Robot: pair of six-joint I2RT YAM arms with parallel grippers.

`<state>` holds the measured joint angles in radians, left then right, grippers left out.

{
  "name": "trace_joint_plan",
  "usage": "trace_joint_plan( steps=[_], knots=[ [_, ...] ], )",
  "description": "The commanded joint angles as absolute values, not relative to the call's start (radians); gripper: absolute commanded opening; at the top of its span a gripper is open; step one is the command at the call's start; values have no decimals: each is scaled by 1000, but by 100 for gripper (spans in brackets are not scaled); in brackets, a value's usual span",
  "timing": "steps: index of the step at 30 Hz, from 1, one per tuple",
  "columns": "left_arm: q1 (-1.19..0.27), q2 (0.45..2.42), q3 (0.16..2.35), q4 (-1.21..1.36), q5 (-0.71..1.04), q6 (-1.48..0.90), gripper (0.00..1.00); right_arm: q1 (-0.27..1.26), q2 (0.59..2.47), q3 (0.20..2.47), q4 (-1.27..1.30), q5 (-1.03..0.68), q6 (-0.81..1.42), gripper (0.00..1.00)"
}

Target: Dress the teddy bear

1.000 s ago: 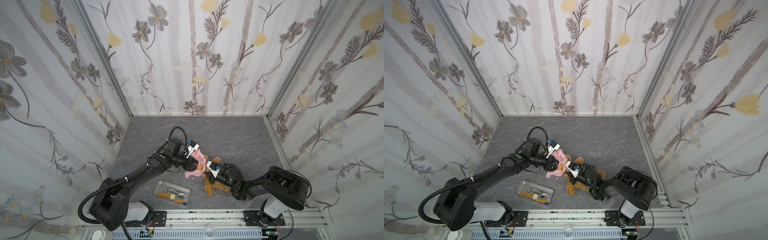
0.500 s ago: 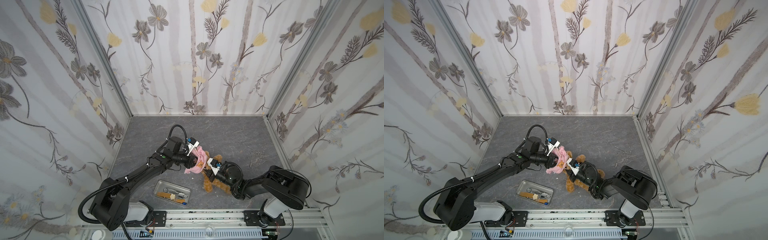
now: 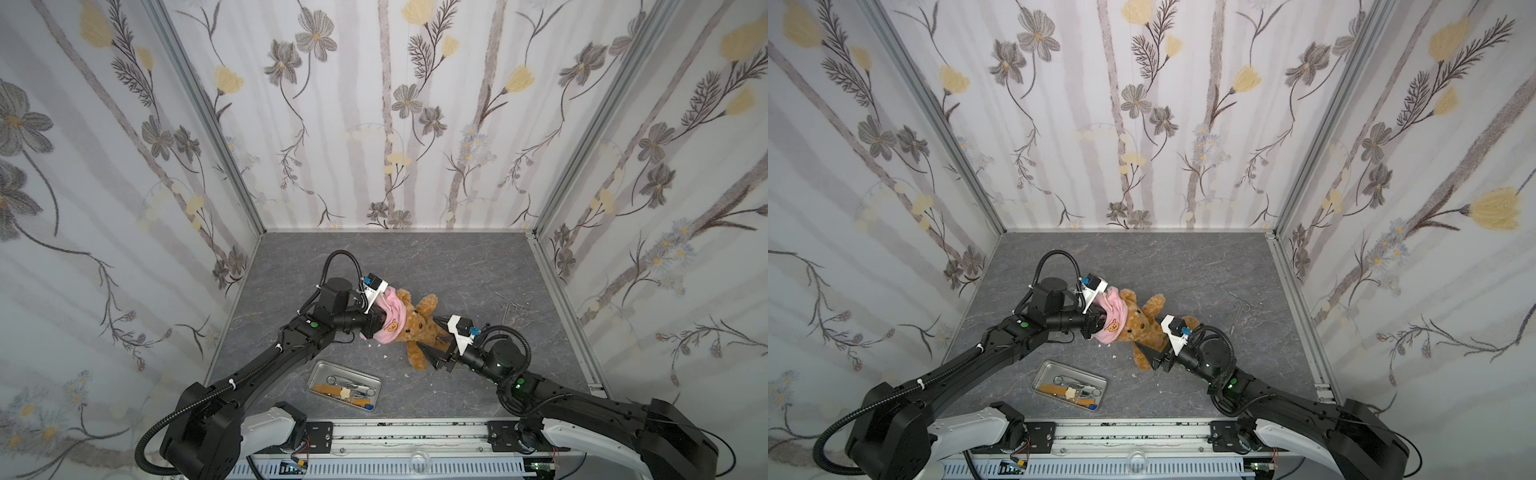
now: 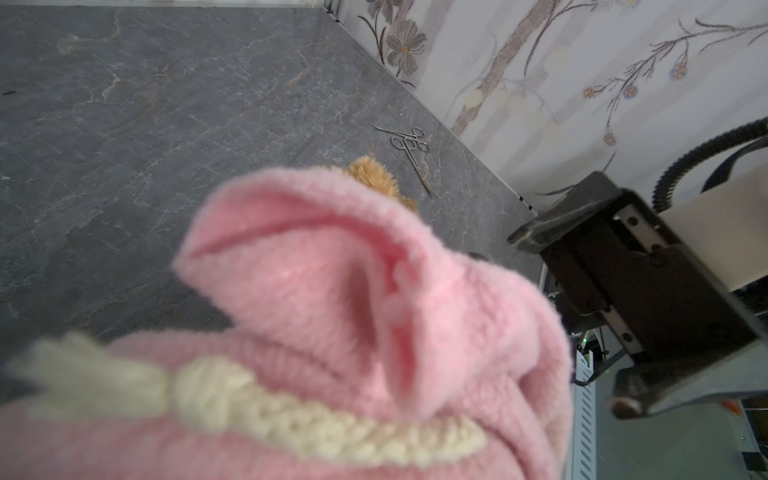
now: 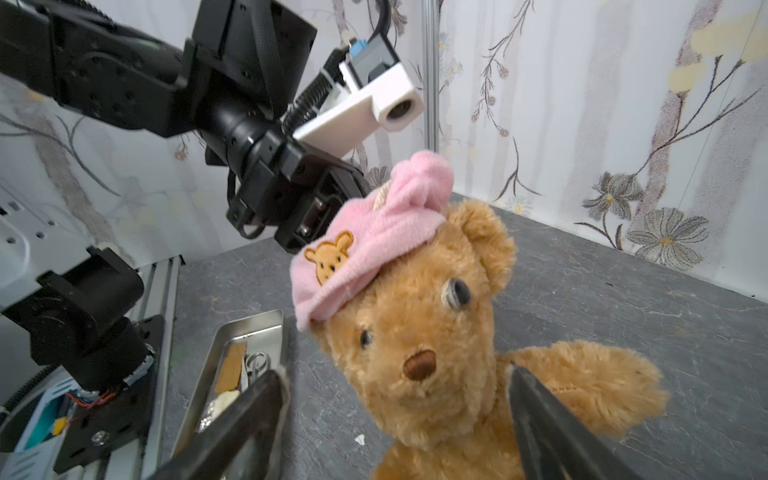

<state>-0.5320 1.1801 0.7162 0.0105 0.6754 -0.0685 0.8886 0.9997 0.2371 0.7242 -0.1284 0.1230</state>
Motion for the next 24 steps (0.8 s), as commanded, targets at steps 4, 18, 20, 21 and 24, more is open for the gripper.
trace_joint_plan(
  steps=[4,18,20,21,24],
  knots=[
    [-553,1148,685,126,621,19,0,885,1032,441,400,-284,438,58],
    [-583,1101,637,168,622,79,0,845,1263,575,482,-341,742,31],
    [-584,1095,633,170,628,87,0,832,1266,575,489,-330,756,30],
    [-585,1092,631,172,629,90,0,828,1266,576,492,-324,763,30],
    [-586,1091,628,175,632,99,0,828,1267,574,535,-332,783,30]
  ],
)
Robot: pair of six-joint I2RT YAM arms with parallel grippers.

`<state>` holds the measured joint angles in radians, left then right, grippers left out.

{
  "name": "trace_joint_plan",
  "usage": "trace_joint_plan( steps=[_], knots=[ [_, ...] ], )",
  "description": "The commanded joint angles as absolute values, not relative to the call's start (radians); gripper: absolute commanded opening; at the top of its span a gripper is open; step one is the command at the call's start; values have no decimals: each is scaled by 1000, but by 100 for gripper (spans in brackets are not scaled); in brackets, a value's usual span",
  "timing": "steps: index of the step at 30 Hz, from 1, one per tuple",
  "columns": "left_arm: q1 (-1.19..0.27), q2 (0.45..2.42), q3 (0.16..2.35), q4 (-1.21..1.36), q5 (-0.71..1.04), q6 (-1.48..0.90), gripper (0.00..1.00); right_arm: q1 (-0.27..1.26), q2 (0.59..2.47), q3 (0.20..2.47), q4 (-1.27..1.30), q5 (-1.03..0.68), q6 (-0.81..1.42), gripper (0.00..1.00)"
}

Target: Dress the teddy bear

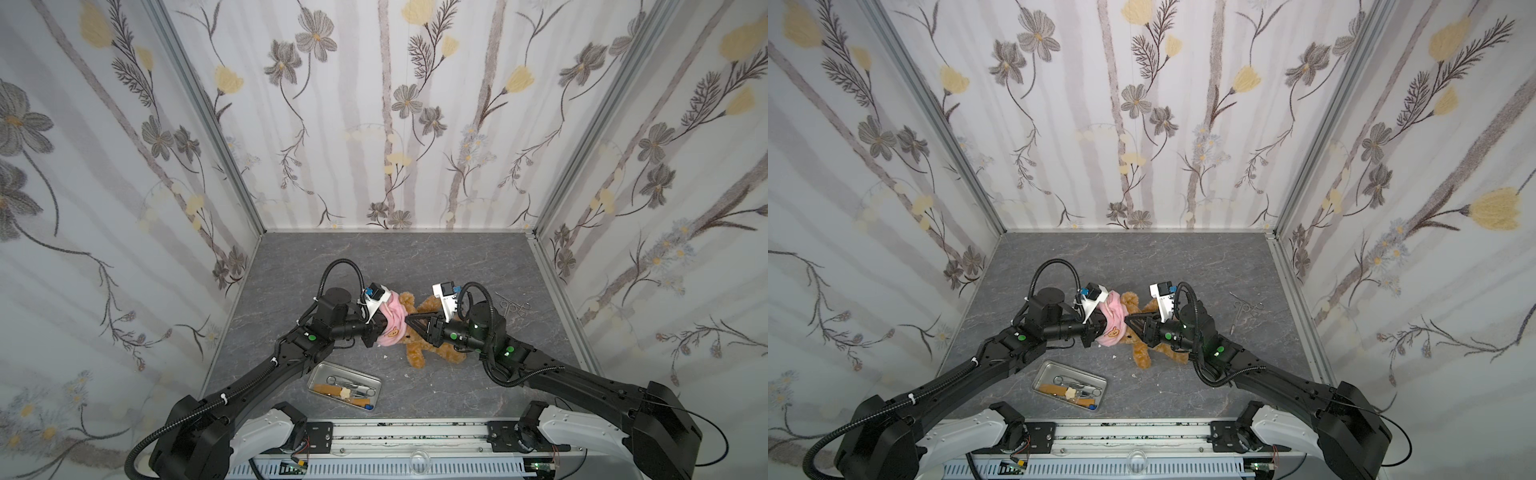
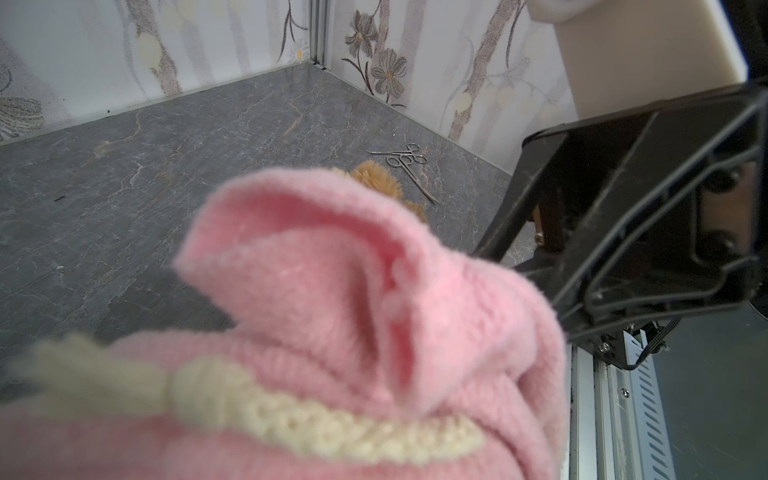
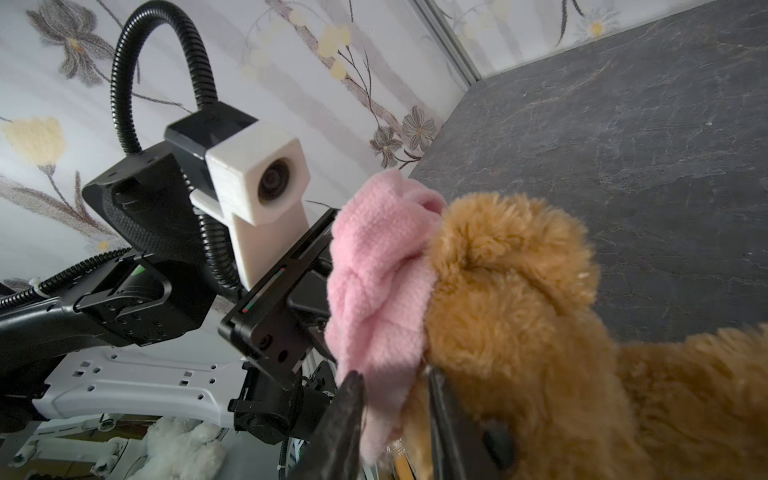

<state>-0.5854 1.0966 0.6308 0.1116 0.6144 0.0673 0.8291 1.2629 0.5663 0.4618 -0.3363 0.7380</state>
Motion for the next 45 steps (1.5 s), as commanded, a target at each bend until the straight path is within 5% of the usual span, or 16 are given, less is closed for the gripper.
trace_joint_plan(
  steps=[1,14,32,45],
  knots=[
    [-587,1091,627,175,634,101,0,827,1270,578,543,-336,787,29],
    [-597,1079,622,178,640,126,0,784,1336,624,544,-331,833,18],
    [-605,1069,619,178,624,133,0,790,1413,666,611,-396,886,26],
    [-610,1071,617,178,617,134,0,790,1342,736,322,-316,730,27]
  ],
)
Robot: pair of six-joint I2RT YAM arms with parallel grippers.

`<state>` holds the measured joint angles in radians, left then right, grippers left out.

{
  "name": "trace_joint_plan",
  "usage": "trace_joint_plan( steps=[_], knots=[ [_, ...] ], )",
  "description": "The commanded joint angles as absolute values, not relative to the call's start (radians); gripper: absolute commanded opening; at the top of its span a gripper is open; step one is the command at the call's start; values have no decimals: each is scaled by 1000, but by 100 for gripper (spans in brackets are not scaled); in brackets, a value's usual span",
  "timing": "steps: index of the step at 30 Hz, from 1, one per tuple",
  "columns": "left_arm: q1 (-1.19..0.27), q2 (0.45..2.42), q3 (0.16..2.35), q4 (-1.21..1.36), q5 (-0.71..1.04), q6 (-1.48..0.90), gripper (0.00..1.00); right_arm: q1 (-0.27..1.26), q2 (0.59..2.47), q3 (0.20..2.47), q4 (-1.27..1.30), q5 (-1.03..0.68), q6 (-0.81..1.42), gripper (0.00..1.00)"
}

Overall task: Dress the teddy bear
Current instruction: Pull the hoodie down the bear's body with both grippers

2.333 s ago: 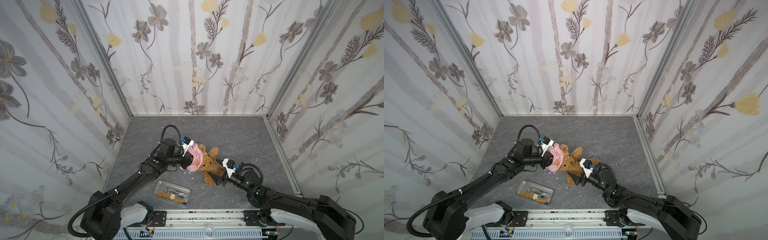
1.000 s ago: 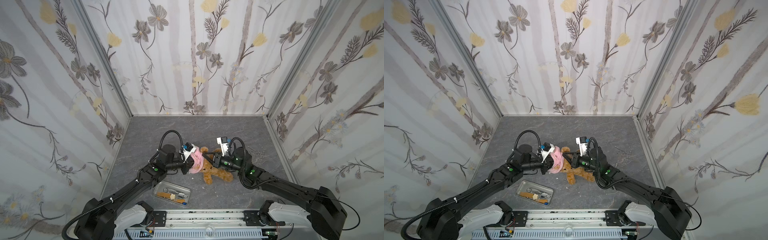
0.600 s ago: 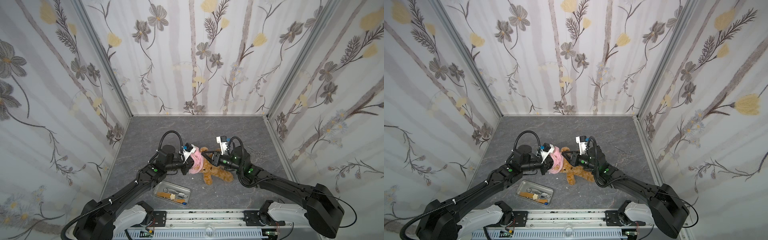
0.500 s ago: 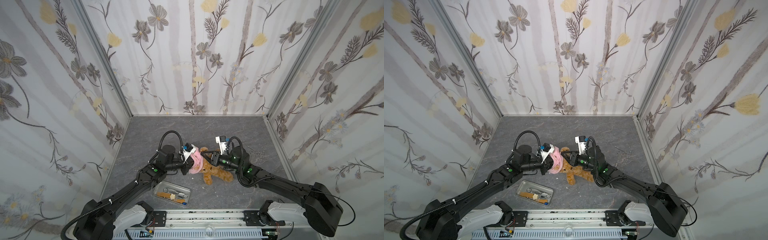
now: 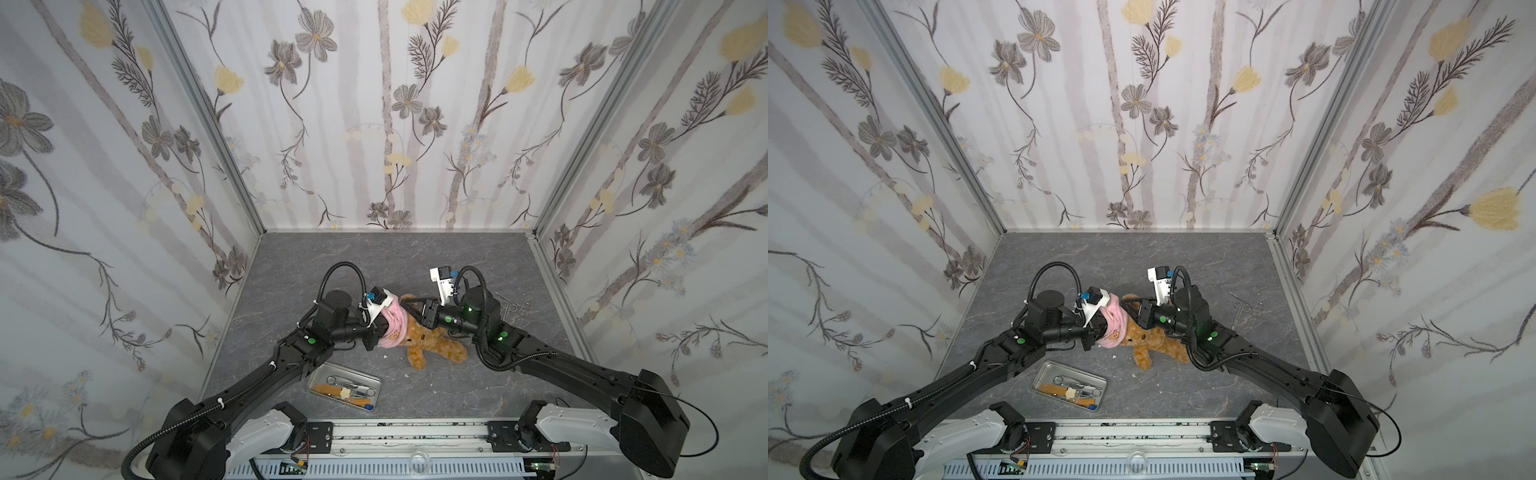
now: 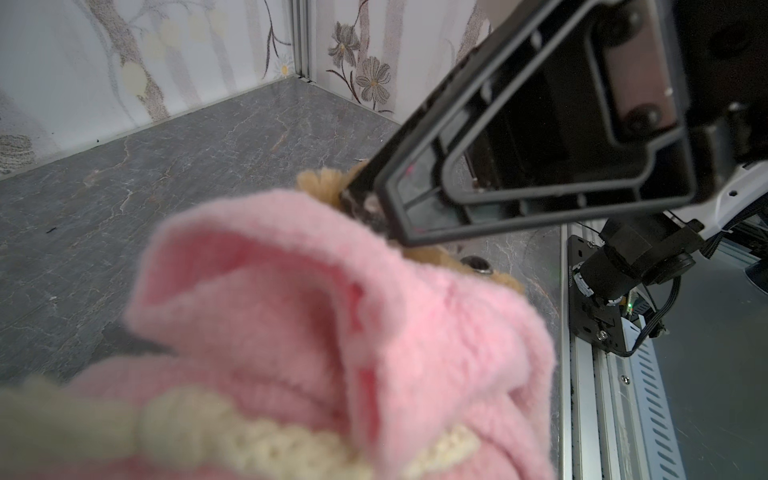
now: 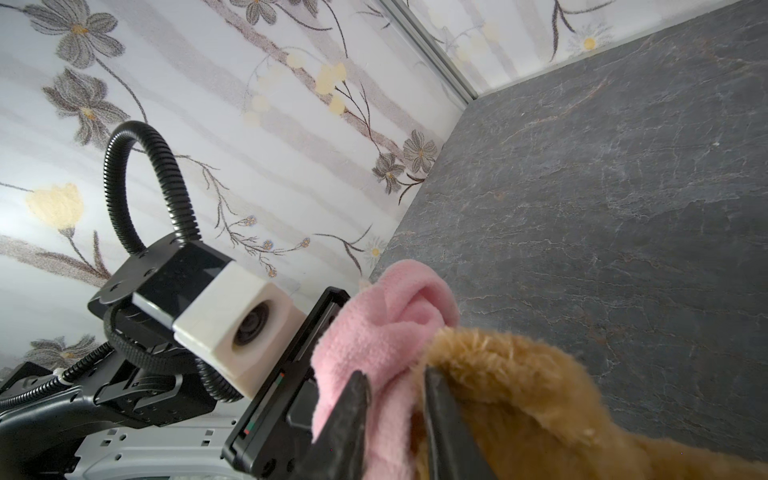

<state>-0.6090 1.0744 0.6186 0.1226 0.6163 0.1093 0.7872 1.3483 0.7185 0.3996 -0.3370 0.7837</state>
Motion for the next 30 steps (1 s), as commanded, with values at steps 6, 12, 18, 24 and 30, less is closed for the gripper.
trace_joint_plan(
  steps=[6,12,18,24,30],
  knots=[
    [-611,1070,619,178,615,134,0,801,1356,746,276,-348,714,27],
    [-611,1069,620,177,616,133,0,813,1375,795,277,-360,704,27],
    [-615,1066,619,176,614,133,0,813,1403,822,270,-362,697,23],
    [-615,1054,618,176,600,129,0,813,1396,803,238,-314,683,6],
    [-618,1024,604,191,596,126,0,777,1272,688,284,-177,731,0]
  ],
)
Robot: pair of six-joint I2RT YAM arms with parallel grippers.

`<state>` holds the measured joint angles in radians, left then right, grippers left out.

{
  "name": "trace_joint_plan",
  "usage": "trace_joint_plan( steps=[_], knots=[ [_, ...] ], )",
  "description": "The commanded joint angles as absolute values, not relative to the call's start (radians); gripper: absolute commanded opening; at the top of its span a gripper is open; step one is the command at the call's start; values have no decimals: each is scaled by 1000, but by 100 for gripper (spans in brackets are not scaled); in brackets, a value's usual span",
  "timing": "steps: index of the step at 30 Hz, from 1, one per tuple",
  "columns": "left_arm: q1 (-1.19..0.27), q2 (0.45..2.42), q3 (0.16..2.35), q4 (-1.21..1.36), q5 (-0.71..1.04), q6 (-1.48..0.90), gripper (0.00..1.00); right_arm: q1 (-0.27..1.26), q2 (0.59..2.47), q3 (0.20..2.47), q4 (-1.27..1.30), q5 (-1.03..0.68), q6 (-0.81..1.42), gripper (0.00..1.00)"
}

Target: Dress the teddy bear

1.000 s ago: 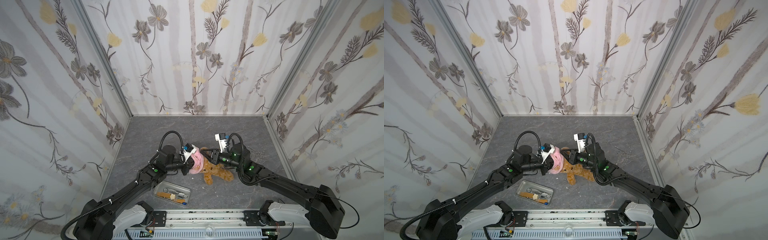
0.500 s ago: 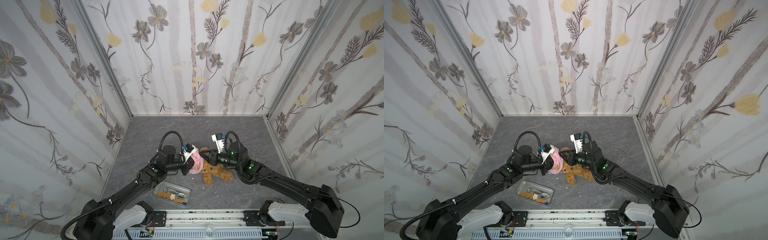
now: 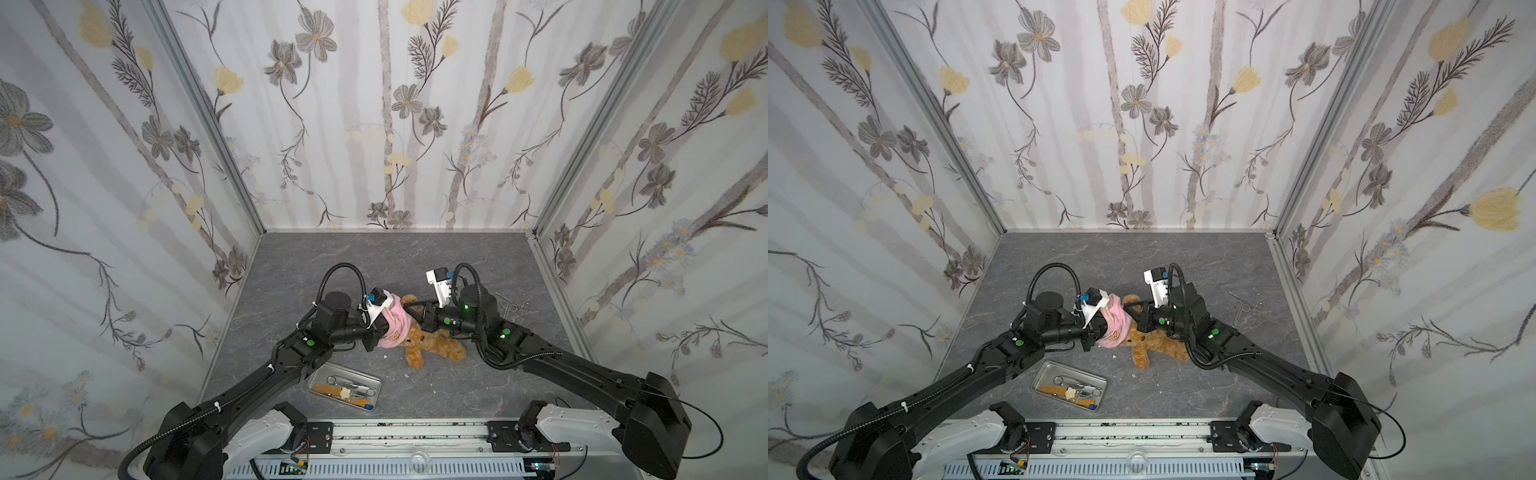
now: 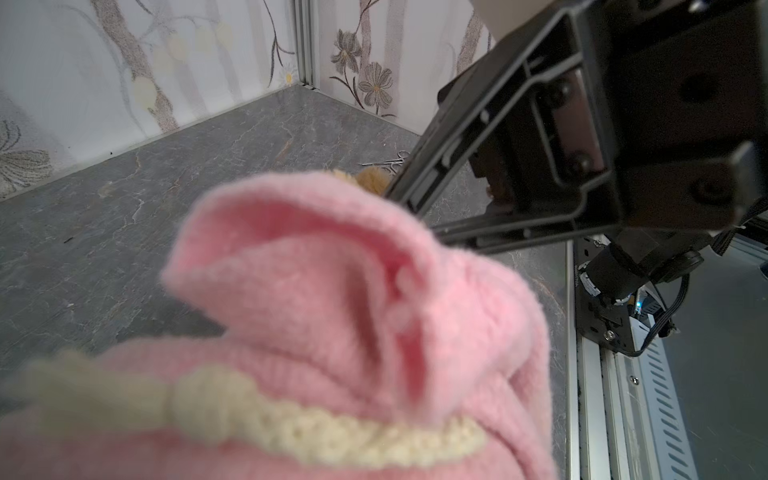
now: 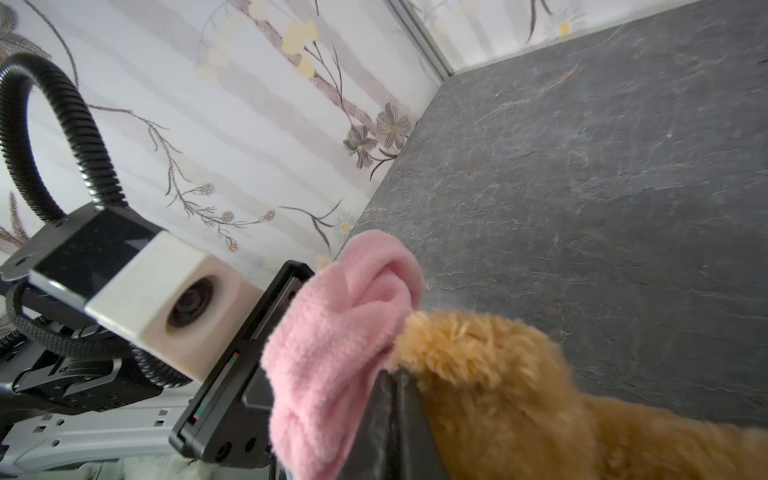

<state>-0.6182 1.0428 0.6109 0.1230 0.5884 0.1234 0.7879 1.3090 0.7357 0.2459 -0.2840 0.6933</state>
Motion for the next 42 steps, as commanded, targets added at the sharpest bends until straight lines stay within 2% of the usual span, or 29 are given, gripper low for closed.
trace_joint_plan(
  steps=[1,4,9,13,18,23,30,34,42],
  knots=[
    [-621,1014,598,198,606,131,0,775,1257,669,305,-152,747,0],
    [-627,989,579,204,642,160,0,775,1242,630,367,-92,797,0],
    [-632,983,565,187,648,183,0,776,1266,646,458,-91,833,0],
    [-633,967,579,185,634,191,0,768,1254,634,393,-38,840,0],
    [-632,929,556,296,556,87,0,743,1229,504,386,-8,867,0],
    [-635,911,530,318,408,18,0,744,1201,453,399,-16,848,0],
    [-647,909,536,269,185,-6,0,764,1179,398,512,-167,831,0],
    [-652,931,544,230,73,-21,0,794,1183,380,538,-194,829,0],
    [-648,954,557,216,151,-80,0,725,1264,468,344,-41,736,0]
  ],
)
